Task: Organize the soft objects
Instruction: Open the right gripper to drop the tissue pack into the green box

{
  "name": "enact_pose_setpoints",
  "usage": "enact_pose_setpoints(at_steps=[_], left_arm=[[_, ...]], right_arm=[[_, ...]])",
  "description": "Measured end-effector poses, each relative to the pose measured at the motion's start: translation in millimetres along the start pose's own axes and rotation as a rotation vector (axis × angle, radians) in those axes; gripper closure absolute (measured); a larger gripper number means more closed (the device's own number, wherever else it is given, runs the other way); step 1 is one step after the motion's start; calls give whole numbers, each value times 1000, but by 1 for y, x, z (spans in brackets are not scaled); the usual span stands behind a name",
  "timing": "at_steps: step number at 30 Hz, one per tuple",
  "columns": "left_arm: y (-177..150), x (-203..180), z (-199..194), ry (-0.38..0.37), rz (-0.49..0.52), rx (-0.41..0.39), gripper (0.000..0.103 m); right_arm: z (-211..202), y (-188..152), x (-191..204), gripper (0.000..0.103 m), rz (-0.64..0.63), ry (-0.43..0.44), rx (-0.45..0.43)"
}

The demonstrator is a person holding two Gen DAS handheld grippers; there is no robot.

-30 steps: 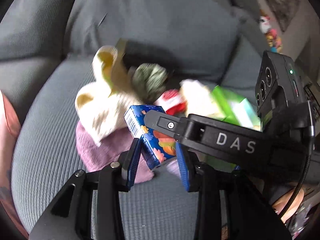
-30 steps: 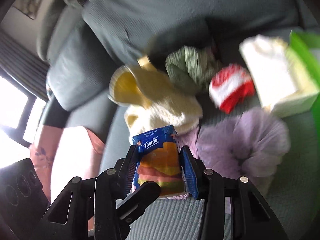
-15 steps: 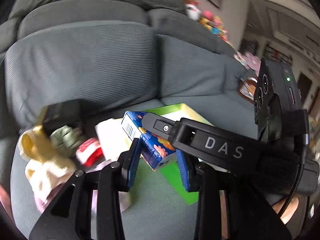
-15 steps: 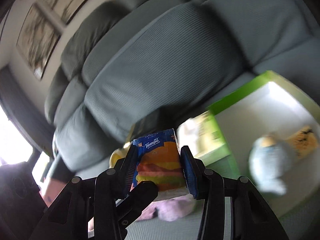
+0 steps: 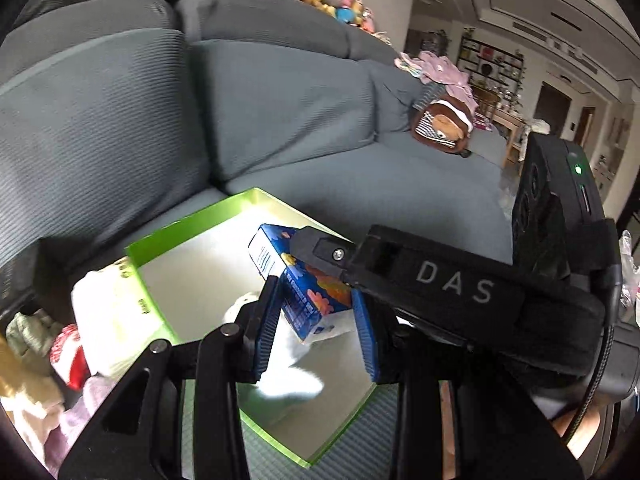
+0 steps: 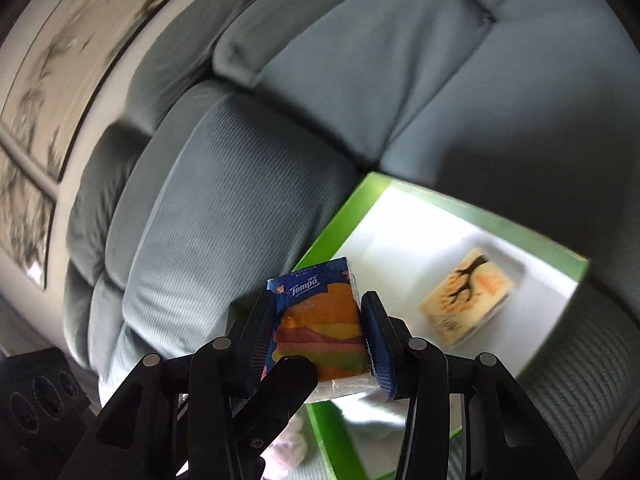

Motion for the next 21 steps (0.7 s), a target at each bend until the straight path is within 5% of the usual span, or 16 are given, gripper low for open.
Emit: enact_pose_setpoints(at_steps=[10, 13, 14, 18, 21], left_arm=[[-2, 2, 14, -53, -93, 21, 70], [0, 4, 0, -48, -106, 6, 66], [2, 6, -8, -41, -109, -6, 62], [7, 19, -42, 33, -103, -54, 31], [8, 37, -71, 125, -114, -84, 18]], right_arm=[[3, 8, -20, 56, 67, -62, -45], [-3, 9, -23, 40, 58, -83, -66], [-6, 9, -18, 32, 30, -101, -83], [-15, 9, -3, 26, -34, -111, -111], [-20, 5, 17, 26, -96, -100, -103]])
Point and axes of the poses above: each gripper's, at about its wrist camera, not at the fingertips, and z roughly the way its jaws point, x to its left, y to its top, the point moved 1 cm from there along z, roughly the way its jaws point, and after that the axes turned 13 degrees about -x, right-handed, at the moved point
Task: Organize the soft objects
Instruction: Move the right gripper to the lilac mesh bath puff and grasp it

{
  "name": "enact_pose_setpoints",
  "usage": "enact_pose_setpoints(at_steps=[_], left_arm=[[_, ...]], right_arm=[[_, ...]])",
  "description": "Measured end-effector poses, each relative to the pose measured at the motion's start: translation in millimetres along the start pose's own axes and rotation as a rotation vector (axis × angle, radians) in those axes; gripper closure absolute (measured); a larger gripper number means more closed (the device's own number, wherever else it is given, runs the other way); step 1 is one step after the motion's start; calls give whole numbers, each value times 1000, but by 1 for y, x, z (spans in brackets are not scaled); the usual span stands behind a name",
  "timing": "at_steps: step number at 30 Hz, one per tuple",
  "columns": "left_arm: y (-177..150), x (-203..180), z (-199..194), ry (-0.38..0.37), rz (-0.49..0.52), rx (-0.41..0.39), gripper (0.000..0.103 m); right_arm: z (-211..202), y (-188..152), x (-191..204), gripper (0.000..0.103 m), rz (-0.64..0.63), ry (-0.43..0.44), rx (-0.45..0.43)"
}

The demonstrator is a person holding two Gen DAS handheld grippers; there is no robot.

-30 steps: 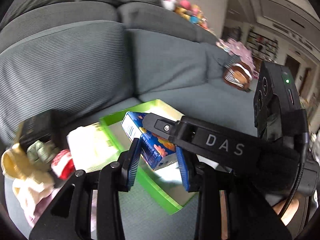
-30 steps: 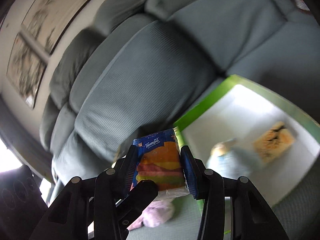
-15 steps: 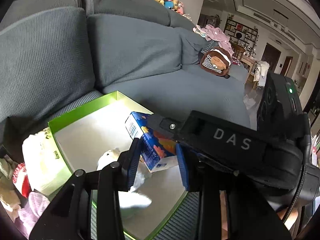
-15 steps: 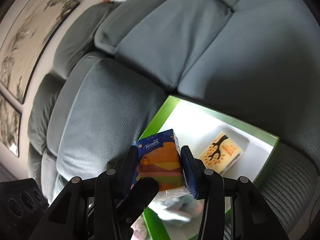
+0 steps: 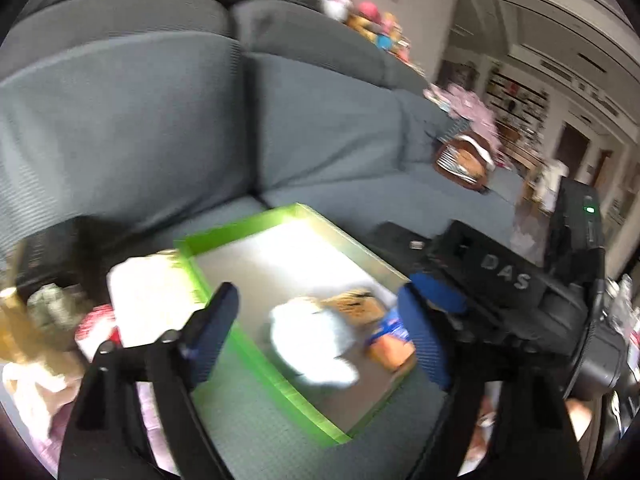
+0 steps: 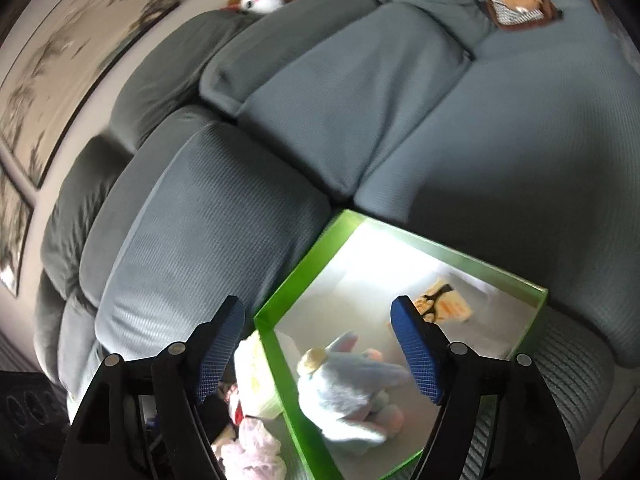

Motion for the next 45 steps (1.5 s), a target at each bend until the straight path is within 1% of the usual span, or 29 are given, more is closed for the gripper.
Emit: enact_pose_setpoints(at_steps=[1, 2, 3, 4, 5, 9, 11, 12, 14, 15, 17, 19, 21, 23, 25, 28, 30, 31, 32, 33, 34, 35, 37, 39, 42, 43, 45], left_arm=[[1, 9, -9, 30, -4, -6, 17], [1, 19, -18, 66, -13, -10, 13], [0, 29, -26, 104, -23, -6, 9], [-2, 42, -34, 147, -37, 5, 8], [-4, 53, -41, 192, -52, 18, 7], [-23, 103, -75, 363, -99, 76, 7], [-34, 124, -93, 434, -142, 92, 7], [-43, 140, -105, 463, -184, 99, 7], [-54, 160, -119, 479, -253, 102, 7], [-63, 173, -128, 487, -309, 104, 7], [-78, 193, -138, 513, -387, 111, 7], [-91, 209, -143, 545, -444, 122, 7], [-99, 224, -146, 583, -489, 140, 8], [-104, 233, -148, 615, -521, 148, 8], [-109, 240, -150, 652, -540, 152, 8], [-108, 241, -150, 677, -526, 158, 8], [-106, 242, -151, 673, -522, 152, 8], [-106, 242, -152, 664, -527, 150, 8], [-106, 243, -153, 657, -535, 150, 8], [-106, 244, -153, 652, -541, 150, 8], [-106, 245, -153, 650, -544, 152, 8], [-106, 246, -154, 652, -545, 152, 8], [-106, 247, -156, 657, -546, 150, 8], [-106, 248, -157, 662, -550, 148, 8], [-106, 250, -157, 660, -560, 150, 8], [-106, 250, -157, 660, -563, 149, 8], [-106, 251, -158, 660, -569, 143, 8]], right_arm=[[-1, -2, 7, 25, -18, 10, 6], [-1, -4, 14, 24, -32, 20, 13], [-1, -7, 22, 21, -47, 35, 25], [1, -11, 33, 13, -69, 59, 46], [3, -17, 43, 11, -95, 79, 70], [12, -46, 85, 11, -228, 120, 173], [21, -67, 108, 11, -310, 137, 249], [26, -78, 117, 11, -341, 142, 290], [38, -103, 134, 11, -395, 149, 370], [44, -115, 141, 11, -417, 146, 404], [58, -142, 153, 11, -466, 126, 475], [69, -165, 158, 11, -519, 87, 517], [83, -194, 158, 11, -605, 4, 571], [93, -216, 156, 11, -669, -57, 616], [97, -233, 155, 11, -726, -72, 656], [100, -248, 150, 11, -810, -120, 655], [102, -255, 146, 11, -829, -126, 660], [103, -257, 144, 13, -826, -123, 664], [104, -258, 142, 20, -824, -123, 662], [103, -257, 142, 25, -838, -135, 638], [102, -257, 143, 37, -843, -139, 621], [100, -253, 144, 53, -835, -134, 610], [95, -248, 144, 66, -803, -116, 615], [86, -245, 147, 67, -794, -70, 631], [69, -242, 158, 70, -778, 21, 624], [61, -240, 164, 70, -766, 81, 627], [51, -241, 172, 70, -744, 162, 643]])
Point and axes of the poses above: each gripper's, at about its wrist camera, not at the fingertips, and z roughly the way its jaws point, x to its left, y to its top, the point moved 1 cm from there along z, roughly the way its jaws point, and after that the axes turned 13 degrees about -x, right-handed, at the moved point
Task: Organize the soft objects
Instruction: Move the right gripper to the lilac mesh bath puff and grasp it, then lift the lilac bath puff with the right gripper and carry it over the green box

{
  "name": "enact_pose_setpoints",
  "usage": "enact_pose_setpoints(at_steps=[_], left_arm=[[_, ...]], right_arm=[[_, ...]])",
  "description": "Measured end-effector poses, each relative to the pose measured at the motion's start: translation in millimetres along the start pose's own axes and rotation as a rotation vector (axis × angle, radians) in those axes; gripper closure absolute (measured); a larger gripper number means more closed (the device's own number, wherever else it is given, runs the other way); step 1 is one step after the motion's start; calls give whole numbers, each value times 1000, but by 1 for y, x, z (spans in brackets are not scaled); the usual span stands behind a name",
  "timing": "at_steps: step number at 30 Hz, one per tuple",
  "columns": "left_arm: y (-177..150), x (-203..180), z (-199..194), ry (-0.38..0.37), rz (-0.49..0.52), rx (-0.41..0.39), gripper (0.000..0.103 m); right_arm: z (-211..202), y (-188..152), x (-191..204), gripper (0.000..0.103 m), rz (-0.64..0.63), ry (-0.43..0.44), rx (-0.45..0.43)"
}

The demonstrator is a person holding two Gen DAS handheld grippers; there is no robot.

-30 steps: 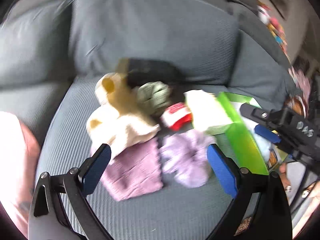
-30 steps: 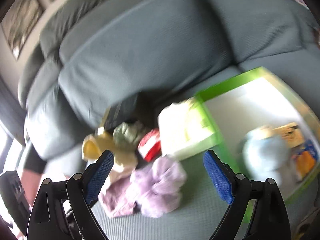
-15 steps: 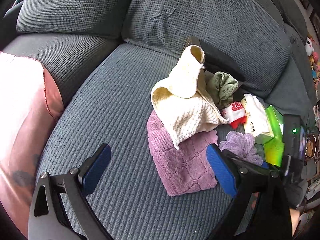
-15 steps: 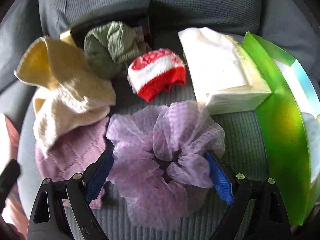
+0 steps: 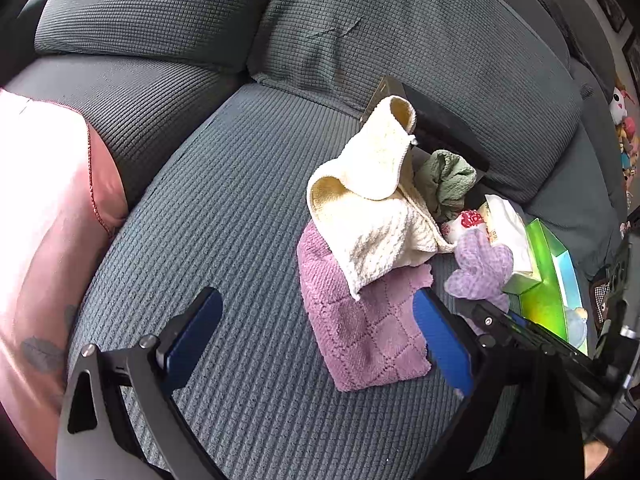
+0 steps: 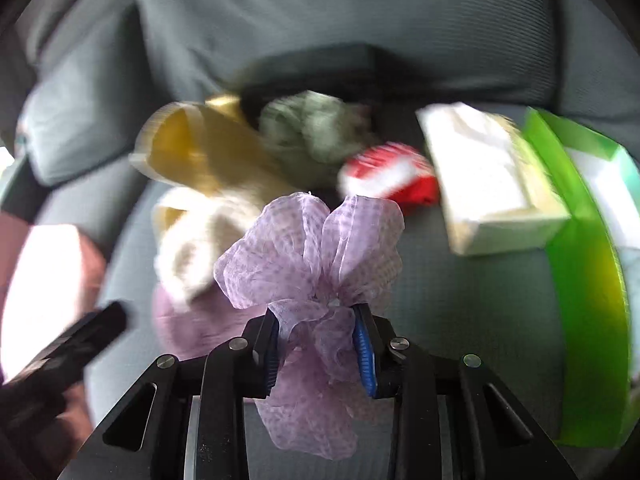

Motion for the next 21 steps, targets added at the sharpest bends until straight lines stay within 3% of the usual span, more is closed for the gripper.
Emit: enact_pose_setpoints(at_steps=[4, 6, 8, 10, 12, 17, 19, 21], left_arm=[[0, 1, 0, 15, -8, -1, 9], [1, 6, 0, 23, -21, -4, 9], [2, 10, 0, 12, -46, 3, 9], [2, 13, 0, 7, -59, 8, 9], [1, 13, 0, -5, -64, 15, 9], [-2, 7, 3, -142, -119, 55, 11], [-5, 1, 5, -166, -106, 76, 15], [-10, -6, 11, -175, -89, 115, 28]], right_arm=[[6, -6, 16, 70, 0, 114, 48], [13, -8, 16, 63, 31, 124, 89], [13, -9, 14, 31, 47, 108, 102], [12, -1, 9, 22, 50, 94, 74], [2, 1, 6, 22, 45, 116, 51], [-6, 9, -13, 20, 77, 117, -2], [-7, 13, -19, 20, 108, 126, -11], [-3, 13, -28, 20, 169, 137, 2]])
Point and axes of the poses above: each gripper's, at about its wrist camera, not at the fingertips, and z roughly the way its jaws point, x to its left, y to its top, the point moved 1 cm from there along z, roughly the way its jaws point, and after that the axes turned 13 degrees about -x, right-handed, at the moved point
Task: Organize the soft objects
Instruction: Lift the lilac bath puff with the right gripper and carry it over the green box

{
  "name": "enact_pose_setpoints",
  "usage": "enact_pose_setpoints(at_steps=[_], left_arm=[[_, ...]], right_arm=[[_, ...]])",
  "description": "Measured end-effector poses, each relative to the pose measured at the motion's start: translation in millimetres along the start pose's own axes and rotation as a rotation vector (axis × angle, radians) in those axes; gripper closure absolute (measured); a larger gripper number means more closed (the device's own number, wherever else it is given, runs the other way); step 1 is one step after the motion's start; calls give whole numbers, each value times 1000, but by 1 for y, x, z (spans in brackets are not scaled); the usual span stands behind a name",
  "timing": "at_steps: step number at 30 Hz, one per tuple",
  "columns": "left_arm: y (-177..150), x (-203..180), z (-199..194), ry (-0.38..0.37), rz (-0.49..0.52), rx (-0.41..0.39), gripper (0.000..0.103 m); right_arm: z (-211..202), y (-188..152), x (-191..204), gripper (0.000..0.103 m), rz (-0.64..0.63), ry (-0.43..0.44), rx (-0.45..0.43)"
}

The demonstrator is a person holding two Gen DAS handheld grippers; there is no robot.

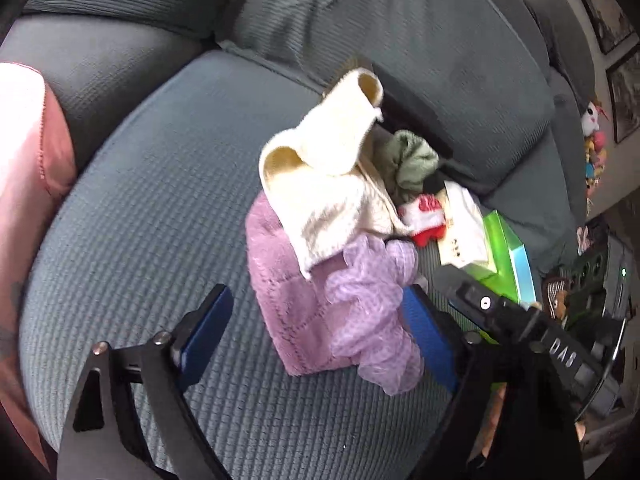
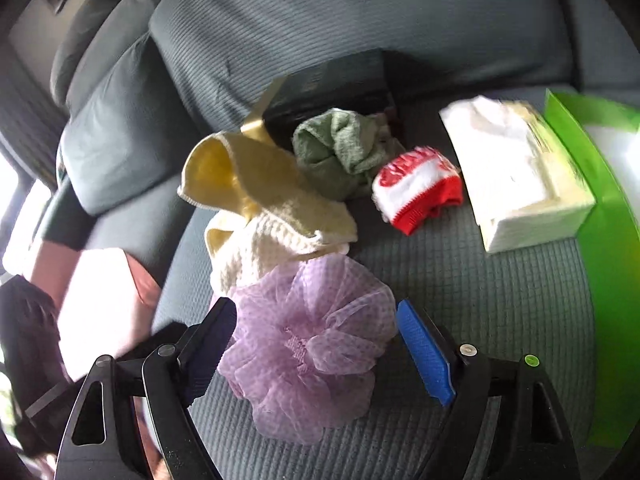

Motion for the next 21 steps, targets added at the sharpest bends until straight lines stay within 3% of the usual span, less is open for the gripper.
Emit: enact_pose_setpoints(at_steps=[3, 10, 13, 17, 21], left_arm=[[-9, -7, 12, -3, 13, 53, 43], [-28, -18, 38, -48, 11, 150, 66], [-32, -20, 43, -48, -2, 149, 70], [-32, -26, 43, -64, 10, 132, 71], [-29, -30, 40, -124, -1, 110, 71]], right_arm=[[11, 0, -12, 19, 96, 27, 56], [41, -15, -16, 20, 212, 83, 163], [47, -18, -6, 46, 181, 72, 163], [44, -19, 1, 62, 152, 37, 148], [38, -17, 6, 66, 153, 81, 125]])
Point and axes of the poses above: each gripper's, at about its wrist camera, not at the fingertips, and z roughly the way its jaws point, x to its left, y to its top, the point moved 1 cm from there along z, roughly the way its jaws point, and after that the axes turned 13 degrees about -x, right-handed, at the moved point
